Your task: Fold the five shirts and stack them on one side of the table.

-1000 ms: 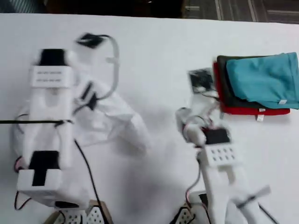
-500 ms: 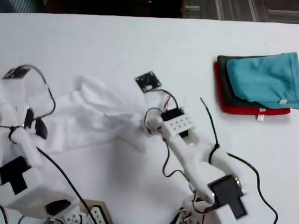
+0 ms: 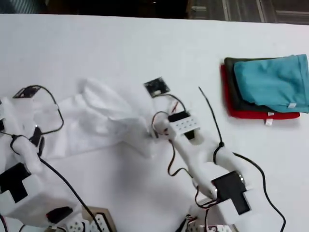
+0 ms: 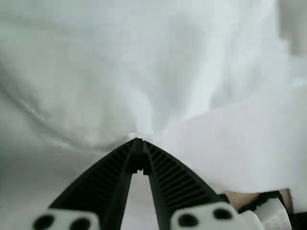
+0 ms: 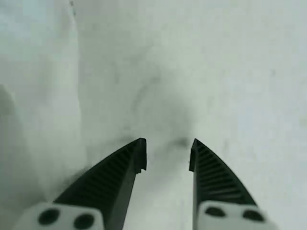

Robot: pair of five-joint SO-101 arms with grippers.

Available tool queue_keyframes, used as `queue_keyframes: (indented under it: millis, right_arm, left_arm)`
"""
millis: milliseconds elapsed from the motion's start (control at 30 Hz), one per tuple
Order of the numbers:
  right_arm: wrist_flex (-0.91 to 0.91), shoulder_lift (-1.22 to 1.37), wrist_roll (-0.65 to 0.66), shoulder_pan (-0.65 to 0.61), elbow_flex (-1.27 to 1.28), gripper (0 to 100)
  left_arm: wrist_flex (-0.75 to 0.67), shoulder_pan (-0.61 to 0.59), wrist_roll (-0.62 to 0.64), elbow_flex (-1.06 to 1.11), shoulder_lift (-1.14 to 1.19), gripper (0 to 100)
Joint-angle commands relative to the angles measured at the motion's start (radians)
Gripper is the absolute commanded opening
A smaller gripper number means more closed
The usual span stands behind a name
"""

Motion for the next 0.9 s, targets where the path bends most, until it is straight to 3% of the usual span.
queue_keyframes:
  millis: [0, 167, 367, 533, 667, 867]
  right_arm:
    - [-0.028, -0.007, -0.092, 0.081, -0.035, 15.2]
    - [0.025, -0.015, -0.101, 0.116, -0.15, 15.2]
    - [0.214, -0.053, -0.028, -0.068, -0.454, 15.2]
    - [0.162, 0.045, -0.02, -0.259, -0.528, 15.2]
    - [0.096, 0.196, -0.02, -0.289, -0.588, 15.2]
    - [0.165, 0.349, -0.021, -0.311, -0.749, 15.2]
  left_arm:
    - [0.118, -0.061, -0.049, -0.088, -0.052, 3]
    - [0.198, -0.19, -0.115, -0.182, -0.052, 3]
    - [0.195, -0.325, -0.135, -0.26, -0.051, 3]
    - [0.195, -0.365, -0.135, -0.26, -0.048, 3]
    - [0.198, -0.385, -0.135, -0.266, -0.051, 3]
    - [0.195, -0.397, -0.15, -0.268, -0.048, 3]
